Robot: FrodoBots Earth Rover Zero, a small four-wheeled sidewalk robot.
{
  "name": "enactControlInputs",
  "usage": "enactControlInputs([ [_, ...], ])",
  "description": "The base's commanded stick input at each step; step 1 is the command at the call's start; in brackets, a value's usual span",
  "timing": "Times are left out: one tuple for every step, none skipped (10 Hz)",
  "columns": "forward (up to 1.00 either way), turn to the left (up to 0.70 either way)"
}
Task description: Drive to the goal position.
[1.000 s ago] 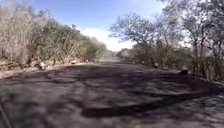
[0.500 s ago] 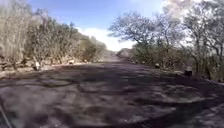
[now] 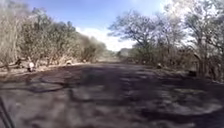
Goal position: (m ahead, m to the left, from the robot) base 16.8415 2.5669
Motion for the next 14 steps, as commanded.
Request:
enactControlInputs([
  [0.7,0.0],
  [0.7,0.0],
  [0.7,0.0],
  [0.7,0.0],
  [0.7,0.0],
  [0.7,0.0],
  [0.7,0.0],
  [0.7,0.0],
  [0.7,0.0],
  [0.7,0.0],
  [0.7,0.0],
  [0.7,0.0],
  [0.7,0.0],
  [0.7,0.0],
])
